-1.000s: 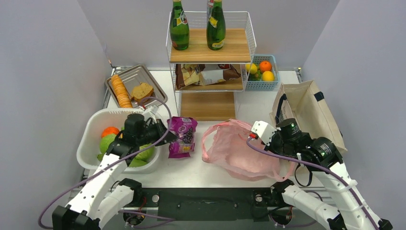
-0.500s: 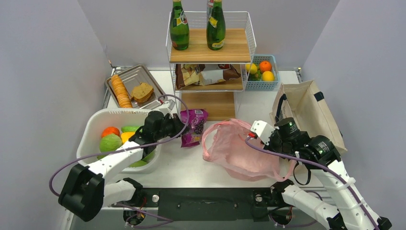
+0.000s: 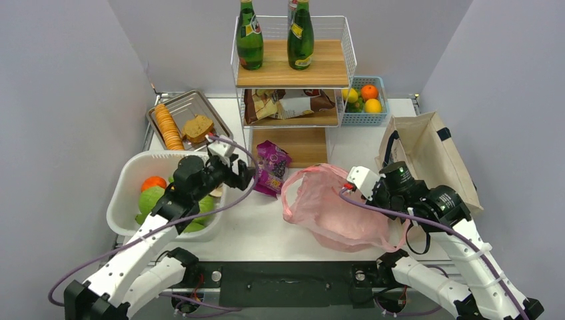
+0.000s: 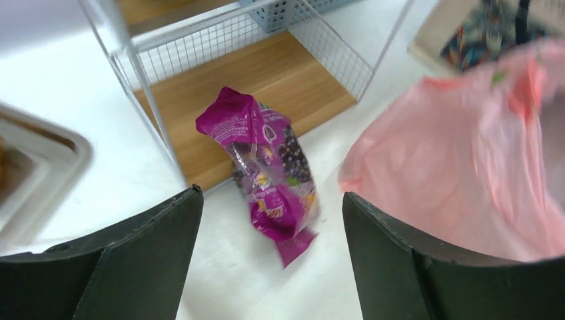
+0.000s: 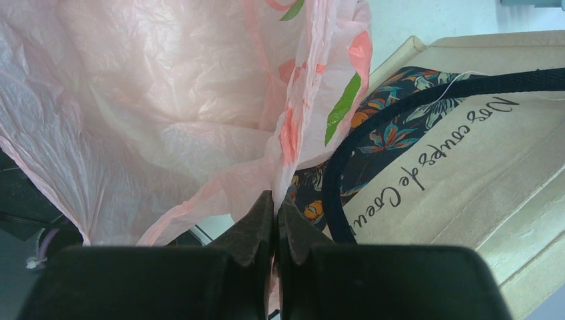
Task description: Untie the knot of the grocery bags and take out the mixed food
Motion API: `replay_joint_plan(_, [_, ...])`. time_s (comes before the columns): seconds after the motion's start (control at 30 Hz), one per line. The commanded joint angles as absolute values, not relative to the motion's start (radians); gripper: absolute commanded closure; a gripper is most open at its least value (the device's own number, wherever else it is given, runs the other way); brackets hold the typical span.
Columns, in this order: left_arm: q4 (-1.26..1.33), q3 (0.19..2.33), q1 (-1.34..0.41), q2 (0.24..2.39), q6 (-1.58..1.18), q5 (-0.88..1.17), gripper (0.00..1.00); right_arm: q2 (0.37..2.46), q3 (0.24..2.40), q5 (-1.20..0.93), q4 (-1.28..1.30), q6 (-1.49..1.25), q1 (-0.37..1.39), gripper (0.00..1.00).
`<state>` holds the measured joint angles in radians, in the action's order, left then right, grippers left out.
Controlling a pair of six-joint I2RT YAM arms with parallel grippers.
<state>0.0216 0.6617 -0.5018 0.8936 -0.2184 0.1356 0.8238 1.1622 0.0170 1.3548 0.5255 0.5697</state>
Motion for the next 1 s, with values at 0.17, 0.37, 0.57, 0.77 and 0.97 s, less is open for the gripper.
replay_joint_plan(0.17, [-0.432,0.674,-0.557,0.796,1.015,0.678,0.26,0.814,1.18,0.009,1.32,0.508,0.563,1.0])
replay_joint_plan(0.37, [-0.374,0.693,-0.723,0.945,1.229,0.573,0.27,0.809,1.176,0.009,1.309,0.489,0.562,1.0])
replay_joint_plan(0.57, [-0.266,0.662,-0.835,1.073,1.278,0.437,0.29,0.782,1.162,0.029,1.308,0.481,0.561,1.0])
replay_joint_plan(0.77, [-0.061,0.58,-0.854,1.246,1.348,0.179,0.27,0.759,1.144,0.033,1.309,0.473,0.561,1.0])
replay_joint_plan(0.97, [0.389,0.471,-0.853,1.408,1.406,-0.033,0.22,0.755,1.13,0.035,1.3,0.473,0.56,1.0])
